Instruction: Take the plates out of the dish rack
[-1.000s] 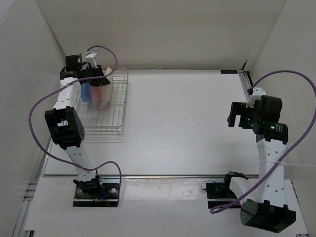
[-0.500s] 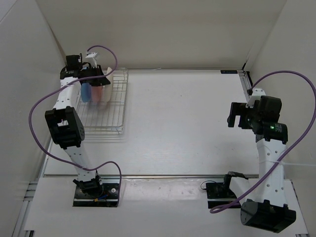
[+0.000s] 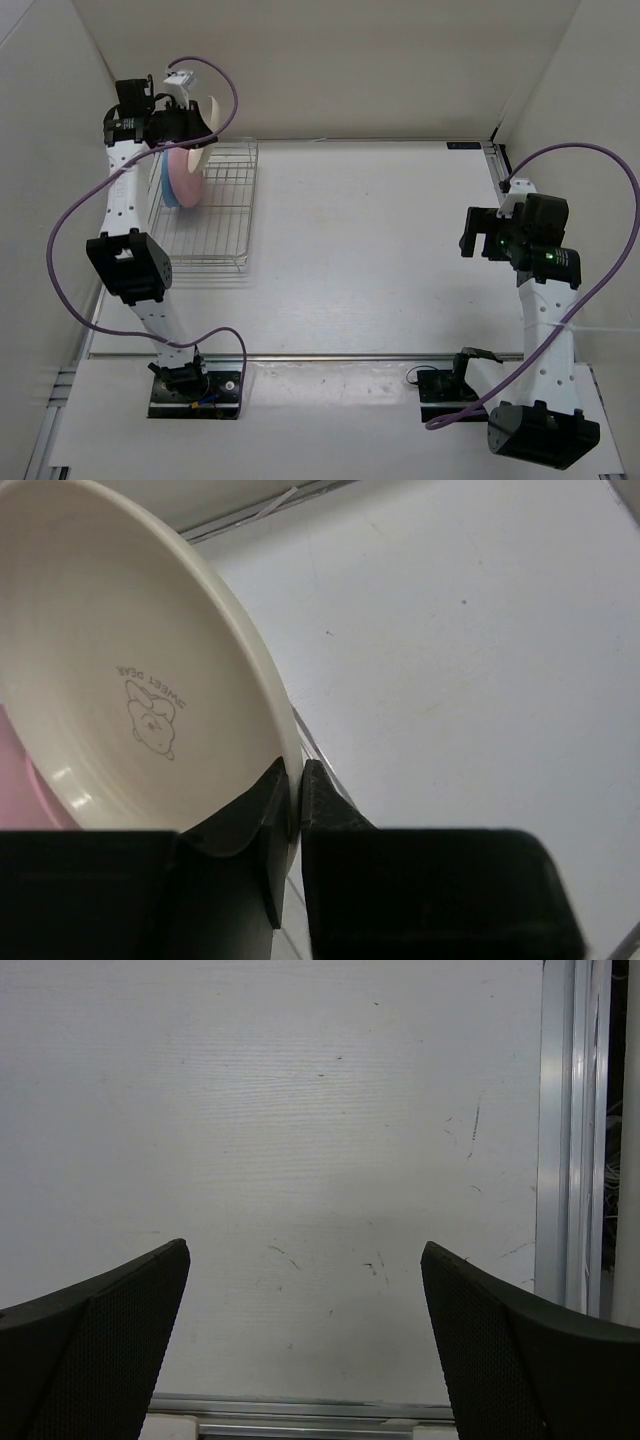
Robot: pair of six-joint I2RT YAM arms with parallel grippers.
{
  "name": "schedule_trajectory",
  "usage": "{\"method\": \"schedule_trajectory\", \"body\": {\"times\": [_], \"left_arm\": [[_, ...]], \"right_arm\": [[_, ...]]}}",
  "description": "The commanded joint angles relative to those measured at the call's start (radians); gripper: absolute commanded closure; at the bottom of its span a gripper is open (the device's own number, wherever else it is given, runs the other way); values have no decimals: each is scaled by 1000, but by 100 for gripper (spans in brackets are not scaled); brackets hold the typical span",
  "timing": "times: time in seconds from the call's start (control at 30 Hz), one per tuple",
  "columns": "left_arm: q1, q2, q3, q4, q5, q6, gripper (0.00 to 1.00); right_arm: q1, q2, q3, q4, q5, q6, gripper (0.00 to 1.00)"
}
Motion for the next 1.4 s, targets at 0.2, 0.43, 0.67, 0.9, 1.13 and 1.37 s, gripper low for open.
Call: {"method": "schedule_trajectory", "body": {"times": [0.2,0.43,0.67,0.9,1.13,1.37], "left_arm": [[-111,-306,-131,-160,-97,395,89],[-341,-386,-171,-361,-196,574,89],[-803,-520,-571,-335,-788,736,89],[-1140,-627,-783,-175,-1244,952,89],[-1366,-583,-726,-85,-1371,1032,89],[-1475,-583,-795,99,-1362,1066,89]], "right_arm": [[2,66,69,9,-43,-2,0],[2,175,215,-26,-118,4,0],[108,324,448,-75,-90,-54,0],[218,438,569,-112,-236,-88,7],[352,484,646,-155,-356,-148,10],[374,426,623,-109,-454,-180,10]]}}
